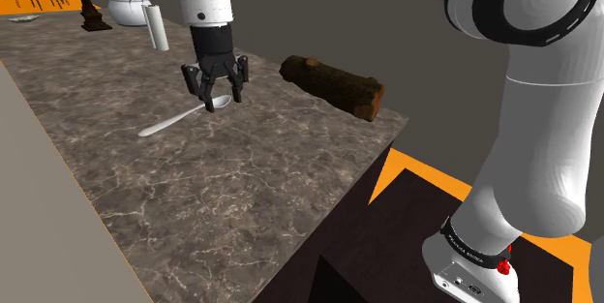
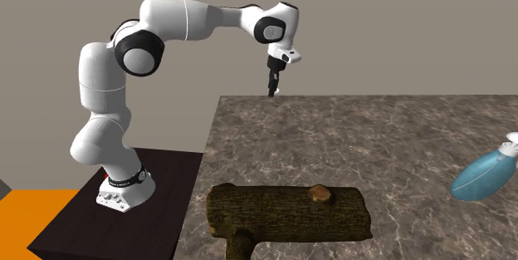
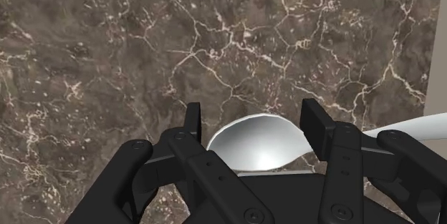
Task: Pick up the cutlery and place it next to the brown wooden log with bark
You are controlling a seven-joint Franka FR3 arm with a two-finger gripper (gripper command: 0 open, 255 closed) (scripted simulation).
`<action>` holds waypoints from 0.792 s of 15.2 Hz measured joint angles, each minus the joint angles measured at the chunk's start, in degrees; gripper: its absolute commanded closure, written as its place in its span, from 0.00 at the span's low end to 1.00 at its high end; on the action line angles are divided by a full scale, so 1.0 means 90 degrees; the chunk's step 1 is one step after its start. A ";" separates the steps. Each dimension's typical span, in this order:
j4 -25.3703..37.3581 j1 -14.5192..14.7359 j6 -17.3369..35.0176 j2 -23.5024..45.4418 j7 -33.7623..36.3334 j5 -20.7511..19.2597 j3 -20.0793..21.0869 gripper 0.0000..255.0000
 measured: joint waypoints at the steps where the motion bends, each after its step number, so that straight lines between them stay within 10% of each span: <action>1: 0.0139 0.0010 -0.0104 0.0035 0.0008 -0.0009 0.0000 1.00; 9: 0.0950 0.0061 -0.0810 0.0139 0.0059 -0.0035 0.0011 1.00; 12: 0.0256 -0.0183 -0.0645 -0.0385 -0.0192 0.0098 -0.0039 1.00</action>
